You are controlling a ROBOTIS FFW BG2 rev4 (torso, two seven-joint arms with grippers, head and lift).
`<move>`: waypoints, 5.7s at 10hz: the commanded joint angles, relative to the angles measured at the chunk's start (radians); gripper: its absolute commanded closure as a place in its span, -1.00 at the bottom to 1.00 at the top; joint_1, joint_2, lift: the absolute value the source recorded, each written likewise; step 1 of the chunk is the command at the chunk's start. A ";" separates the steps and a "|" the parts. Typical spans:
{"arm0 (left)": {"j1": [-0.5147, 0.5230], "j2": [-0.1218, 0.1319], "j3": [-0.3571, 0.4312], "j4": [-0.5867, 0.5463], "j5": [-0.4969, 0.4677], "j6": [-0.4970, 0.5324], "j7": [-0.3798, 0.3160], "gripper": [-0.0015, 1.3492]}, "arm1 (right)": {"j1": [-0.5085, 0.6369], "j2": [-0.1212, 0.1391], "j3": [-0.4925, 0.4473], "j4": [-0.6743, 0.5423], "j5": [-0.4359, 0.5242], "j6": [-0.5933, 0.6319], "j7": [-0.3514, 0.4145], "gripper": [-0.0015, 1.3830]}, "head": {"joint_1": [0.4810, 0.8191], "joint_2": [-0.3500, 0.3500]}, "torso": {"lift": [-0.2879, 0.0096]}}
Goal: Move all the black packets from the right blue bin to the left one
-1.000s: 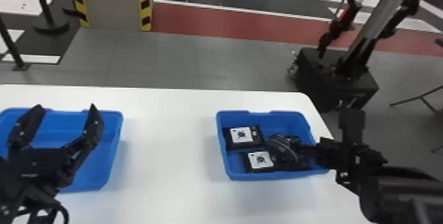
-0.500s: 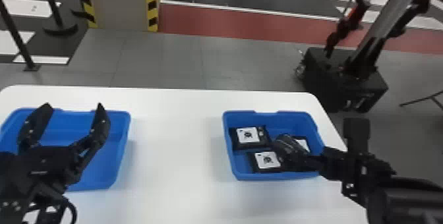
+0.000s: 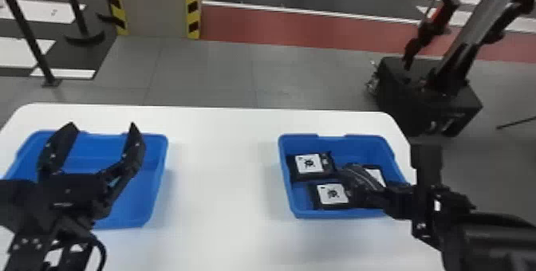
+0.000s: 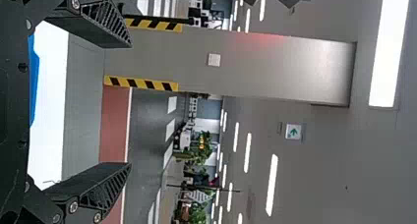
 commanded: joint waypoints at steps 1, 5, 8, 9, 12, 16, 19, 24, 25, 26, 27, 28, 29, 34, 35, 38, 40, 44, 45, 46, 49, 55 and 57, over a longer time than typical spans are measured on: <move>0.000 -0.003 0.001 0.000 0.002 -0.001 0.000 -0.74 | -0.020 0.001 -0.001 0.011 0.019 0.007 0.000 -0.61 | 0.27 -0.48 | 0.20; 0.005 -0.003 0.007 0.000 0.007 -0.013 0.000 -0.74 | -0.018 0.016 -0.003 -0.025 0.038 0.064 -0.009 0.59 | 0.27 -0.49 | 0.20; 0.002 -0.003 0.009 0.000 0.010 -0.021 0.000 -0.74 | 0.002 0.018 -0.009 -0.052 0.038 0.076 -0.012 0.67 | 0.27 -0.49 | 0.20; 0.002 -0.003 0.011 0.000 0.010 -0.023 0.000 -0.74 | 0.009 0.018 -0.009 -0.050 0.025 0.071 -0.012 0.68 | 0.27 -0.49 | 0.20; 0.002 -0.003 0.007 0.000 0.042 -0.057 0.000 -0.74 | 0.085 0.024 -0.029 -0.173 -0.076 -0.027 -0.017 0.68 | 0.27 -0.46 | 0.20; -0.010 -0.003 -0.014 -0.010 0.139 -0.104 0.000 -0.74 | 0.016 -0.002 -0.035 -0.185 -0.301 -0.052 0.138 0.68 | 0.27 -0.27 | 0.20; -0.008 0.006 -0.042 -0.064 0.189 -0.057 0.000 -0.74 | -0.187 -0.010 0.017 0.016 -0.312 0.012 0.405 0.68 | 0.27 -0.09 | 0.20; -0.037 0.021 -0.046 -0.221 0.226 0.294 -0.109 -0.74 | -0.396 -0.010 0.267 0.203 -0.410 -0.123 0.551 0.68 | 0.12 0.14 | 0.20; -0.044 0.021 -0.045 -0.241 0.257 0.367 -0.138 -0.74 | -0.418 -0.009 0.301 0.205 -0.409 -0.140 0.554 0.68 | 0.04 0.20 | 0.20; -0.047 0.025 -0.045 -0.272 0.263 0.433 -0.150 -0.73 | -0.435 -0.009 0.329 0.210 -0.419 -0.147 0.558 0.68 | 0.01 0.22 | 0.20; -0.059 0.026 -0.045 -0.285 0.265 0.495 -0.164 -0.73 | -0.455 -0.009 0.367 0.235 -0.447 -0.157 0.569 0.68 | -0.04 0.24 | 0.20; -0.067 0.026 -0.042 -0.285 0.271 0.529 -0.180 -0.73 | -0.470 -0.002 0.395 0.247 -0.444 -0.172 0.569 0.68 | -0.05 0.27 | 0.20; -0.069 0.026 -0.045 -0.285 0.295 0.544 -0.187 -0.73 | -0.482 0.001 0.421 0.262 -0.450 -0.191 0.569 0.68 | -0.04 0.29 | 0.20; -0.091 0.023 -0.055 -0.287 0.303 0.578 -0.192 -0.73 | -0.536 0.019 0.580 0.352 -0.538 -0.238 0.564 0.68 | -0.01 0.43 | 0.20; -0.096 0.020 -0.057 -0.287 0.295 0.576 -0.190 -0.73 | -0.541 0.022 0.608 0.362 -0.548 -0.243 0.564 0.68 | 0.02 0.48 | 0.20; -0.074 0.011 -0.065 -0.287 0.285 0.551 -0.120 -0.50 | -0.538 0.022 0.626 0.367 -0.565 -0.245 0.564 0.68 | 0.07 0.58 | 0.20; -0.052 0.008 -0.077 -0.287 0.291 0.453 -0.057 0.75 | -0.538 0.021 0.626 0.367 -0.568 -0.250 0.564 0.68 | 0.09 0.61 | 0.20; -0.054 0.026 -0.092 -0.285 0.268 0.402 -0.058 0.80 | -0.538 0.021 0.626 0.377 -0.573 -0.263 0.564 0.68 | -0.01 0.66 | 0.20; -0.054 0.031 -0.095 -0.287 0.269 0.404 -0.060 0.80 | -0.538 0.022 0.626 0.379 -0.577 -0.265 0.564 0.68 | -0.02 0.65 | 0.20; -0.054 0.032 -0.097 -0.287 0.266 0.382 -0.060 0.80 | -0.538 0.022 0.626 0.387 -0.588 -0.272 0.563 0.68 | -0.01 0.64 | 0.20; -0.047 0.025 -0.080 -0.285 0.258 0.308 -0.058 0.80 | -0.521 0.024 0.560 0.318 -0.530 -0.351 0.571 -0.48 | -0.10 0.64 | 0.20; -0.098 -0.003 0.090 0.130 0.057 0.100 -0.003 0.80 | -0.241 0.018 0.206 0.105 -0.387 -0.336 0.503 -0.64 | -0.05 0.43 | 0.20; -0.098 -0.003 0.083 0.223 0.036 -0.013 0.066 0.25 | -0.249 0.019 0.206 0.107 -0.373 -0.331 0.503 -0.64 | 0.27 0.48 | 0.20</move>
